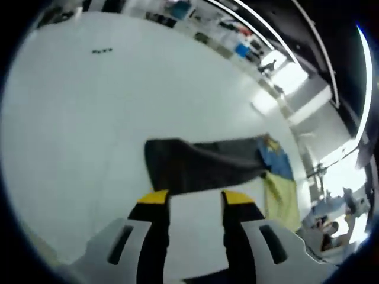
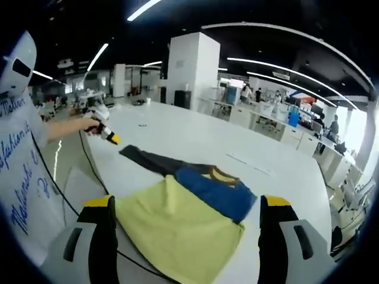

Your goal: Fold the garment on the visible template until the final outline fits inside the template.

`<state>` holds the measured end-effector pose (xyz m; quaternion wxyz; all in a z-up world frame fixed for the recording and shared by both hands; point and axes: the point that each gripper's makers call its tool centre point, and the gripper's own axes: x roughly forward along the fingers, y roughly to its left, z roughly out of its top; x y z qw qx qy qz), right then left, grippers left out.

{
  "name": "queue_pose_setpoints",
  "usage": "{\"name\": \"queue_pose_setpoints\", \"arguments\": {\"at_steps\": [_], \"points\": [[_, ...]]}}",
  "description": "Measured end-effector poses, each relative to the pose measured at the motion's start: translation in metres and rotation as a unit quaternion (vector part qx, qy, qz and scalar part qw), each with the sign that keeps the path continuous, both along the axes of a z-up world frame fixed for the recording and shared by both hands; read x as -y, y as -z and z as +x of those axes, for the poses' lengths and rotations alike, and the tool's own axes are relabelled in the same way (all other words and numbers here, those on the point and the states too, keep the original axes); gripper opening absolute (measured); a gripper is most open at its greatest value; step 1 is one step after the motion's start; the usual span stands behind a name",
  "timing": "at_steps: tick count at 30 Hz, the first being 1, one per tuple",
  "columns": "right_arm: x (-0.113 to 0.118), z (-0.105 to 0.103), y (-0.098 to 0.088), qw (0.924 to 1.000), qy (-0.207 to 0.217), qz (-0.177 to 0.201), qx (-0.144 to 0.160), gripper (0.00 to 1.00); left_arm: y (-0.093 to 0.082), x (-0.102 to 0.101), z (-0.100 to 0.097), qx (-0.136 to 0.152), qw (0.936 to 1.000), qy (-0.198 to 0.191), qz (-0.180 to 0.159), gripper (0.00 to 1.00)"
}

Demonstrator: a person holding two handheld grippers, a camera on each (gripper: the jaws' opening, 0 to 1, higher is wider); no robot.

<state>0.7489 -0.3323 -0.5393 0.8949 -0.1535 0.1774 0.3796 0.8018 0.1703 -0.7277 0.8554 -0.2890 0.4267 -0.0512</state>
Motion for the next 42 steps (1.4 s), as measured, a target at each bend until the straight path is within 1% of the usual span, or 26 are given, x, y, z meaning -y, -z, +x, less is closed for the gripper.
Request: {"name": "queue_pose_setpoints", "arguments": {"at_steps": [1,4,5,6,7,9,10,11,13,15,18,20,22,24,25,26,27,28,30,33,35,37,38,39,41,42], "points": [[0.000,0.000,0.000,1.0000,-0.001,-0.001,-0.001,1.00,0.002,0.000,0.000,-0.012,0.9998,-0.005,-0.013,0.29],[0.001,0.000,0.002,1.0000,-0.001,-0.006,-0.006,1.00,0.012,-0.004,0.002,-0.033,0.9994,-0.010,-0.006,0.29],[0.001,0.000,0.002,1.0000,0.000,-0.006,-0.006,1.00,0.016,-0.006,0.001,-0.047,0.9988,-0.011,-0.006,0.29],[0.002,0.001,0.001,1.0000,0.001,-0.006,-0.004,1.00,0.015,0.004,-0.008,-0.057,0.9984,-0.006,-0.003,0.29],[0.003,0.001,-0.001,1.0000,0.002,-0.004,-0.004,1.00,0.016,0.005,-0.009,-0.060,0.9982,-0.003,-0.001,0.30],[0.004,0.001,-0.003,1.0000,0.005,0.001,-0.001,1.00,0.020,0.006,-0.003,-0.071,0.9975,0.005,0.007,0.30],[0.005,0.001,-0.004,1.0000,0.008,0.004,-0.001,1.00,0.019,0.008,-0.005,-0.077,0.9969,0.010,0.010,0.31],[0.005,0.001,-0.004,0.9999,0.009,0.006,-0.001,1.00,0.019,0.009,-0.005,-0.077,0.9969,0.012,0.012,0.32],[0.006,0.001,-0.006,0.9998,0.011,0.014,-0.002,1.00,0.023,0.010,-0.007,-0.084,0.9962,0.014,0.015,0.31],[0.006,0.001,-0.007,0.9997,0.012,0.019,-0.001,1.00,0.027,0.011,-0.004,-0.092,0.9956,0.014,0.009,0.31],[0.008,0.000,-0.007,0.9998,0.015,0.014,0.000,1.00,0.024,0.013,-0.005,-0.102,0.9947,0.017,0.001,0.31],[0.009,0.000,-0.007,0.9998,0.018,0.011,0.000,1.00,0.023,0.018,-0.008,-0.107,0.9940,0.017,-0.013,0.32],[0.012,0.000,-0.006,0.9997,0.022,0.009,0.000,1.00,0.025,0.019,-0.009,-0.112,0.9936,0.013,-0.011,0.32],[0.014,-0.001,-0.005,0.9997,0.024,0.007,-0.001,1.00,0.028,0.021,-0.013,-0.124,0.9922,0.017,-0.003,0.32],[0.015,-0.001,-0.005,0.9997,0.025,0.007,-0.001,1.00,0.028,0.025,-0.015,-0.128,0.9915,0.022,-0.008,0.33],[0.015,-0.001,-0.005,0.9996,0.026,0.008,-0.001,1.00,0.026,0.022,-0.015,-0.132,0.9908,0.027,-0.014,0.35],[0.015,-0.001,-0.005,0.9996,0.026,0.009,-0.001,1.00,0.026,0.024,-0.015,-0.133,0.9905,0.031,-0.015,0.36],[0.015,-0.001,-0.005,0.9996,0.026,0.009,-0.001,1.00,0.027,0.031,-0.017,-0.131,0.9907,0.034,-0.010,0.35],[0.014,-0.001,-0.004,0.9996,0.027,0.008,-0.001,1.00,0.027,0.029,-0.014,-0.125,0.9917,0.030,0.001,0.32],[0.015,-0.001,-0.003,0.9996,0.026,0.006,-0.001,1.00,0.024,0.028,-0.012,-0.120,0.9926,0.022,-0.002,0.29],[0.015,-0.002,-0.004,0.9996,0.028,0.006,-0.001,1.00,0.025,0.016,-0.006,-0.123,0.9921,0.023,0.003,0.27],[0.016,-0.002,-0.004,0.9996,0.029,0.007,0.000,1.00,0.028,0.010,-0.004,-0.128,0.9912,0.029,0.018,0.26],[0.016,-0.002,-0.003,0.9995,0.029,0.007,0.000,1.00,0.030,0.006,-0.002,-0.126,0.9914,0.030,0.017,0.25],[0.017,-0.002,-0.003,0.9995,0.030,0.007,-0.001,1.00,0.030,0.004,0.000,-0.126,0.9915,0.028,0.014,0.24],[0.017,-0.002,-0.002,0.9995,0.031,0.006,-0.001,1.00,0.030,0.010,-0.002,-0.123,0.9919,0.025,0.017,0.20],[0.017,-0.002,-0.001,0.9995,0.031,0.005,-0.002,1.00,0.031,0.004,0.001,-0.123,0.9919,0.024,0.023,0.17]]}}
